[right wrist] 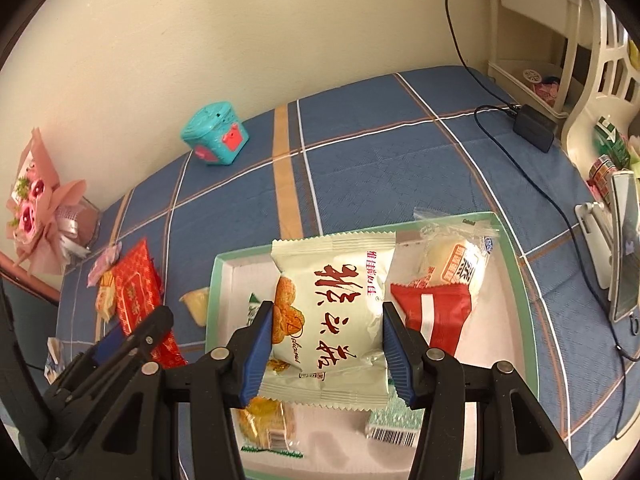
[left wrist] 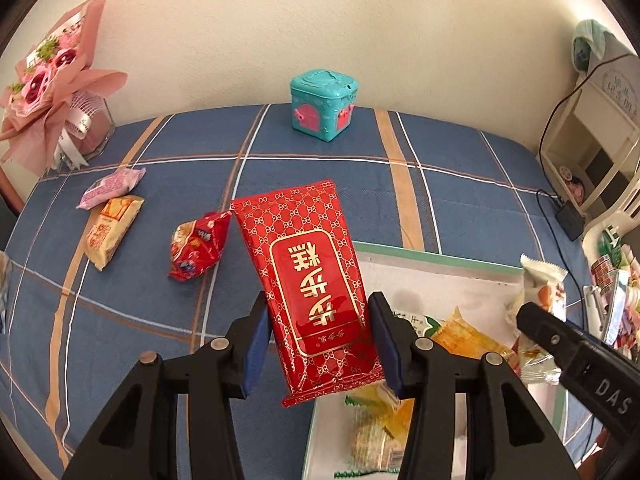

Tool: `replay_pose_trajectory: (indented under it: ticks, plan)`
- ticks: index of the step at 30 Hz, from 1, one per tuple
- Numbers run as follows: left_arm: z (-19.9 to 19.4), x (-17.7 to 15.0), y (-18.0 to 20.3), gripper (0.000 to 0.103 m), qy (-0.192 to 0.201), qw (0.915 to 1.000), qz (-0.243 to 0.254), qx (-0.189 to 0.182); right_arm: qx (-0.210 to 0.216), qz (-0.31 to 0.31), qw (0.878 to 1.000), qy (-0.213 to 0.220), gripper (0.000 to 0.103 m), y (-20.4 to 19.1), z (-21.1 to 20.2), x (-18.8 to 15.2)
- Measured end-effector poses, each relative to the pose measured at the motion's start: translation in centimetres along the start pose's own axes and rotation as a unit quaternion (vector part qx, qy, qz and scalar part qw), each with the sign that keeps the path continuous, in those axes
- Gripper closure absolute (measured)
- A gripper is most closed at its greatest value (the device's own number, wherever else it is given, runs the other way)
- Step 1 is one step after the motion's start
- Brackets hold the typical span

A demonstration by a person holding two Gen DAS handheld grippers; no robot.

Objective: Organize snacks
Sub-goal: 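Carry both packs over the tray and open both tools to release them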

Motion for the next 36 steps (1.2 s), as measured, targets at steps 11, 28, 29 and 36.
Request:
replay_pose_trajectory:
  ticks: [11, 28, 29, 36]
  plan:
    - [2.5, 0.7, 2.5, 0.053, 0.003, 0.9997, 0.019, -0.013, 0.009, -0.002, 1.0, 0.012, 0.048, 0.7, 2.2, 1.0]
    - [4.9, -0.2, 5.4, 0.053, -0.022, 0.9985, 0.04, -0.03, -0.011, 0.011, 1.0, -0.01, 0.048, 1.9, 3.5, 1.2]
    - [5.0, -0.3, 5.7, 0.053, -0.024, 0.9983, 0.043, -0.032, -0.012, 0.013, 1.0, -0.011, 0.048, 2.0, 3.5, 1.2]
    - [5.6, -0.8, 6.6, 0.053, -0.04, 0.997, 0.045, -0.048, -0.018, 0.027, 0.999, -0.02, 0.048, 3.1, 3.8, 1.2]
Point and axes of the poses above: each gripper's, at about its wrist camera, not at the fingertips, and z roughly the way its jaws point, y to its right, x to its top, the point moved 2 cm from there along z, roughly the way its jaws point, and after that the axes turned 2 degrees about -y, right-handed, at the moved point
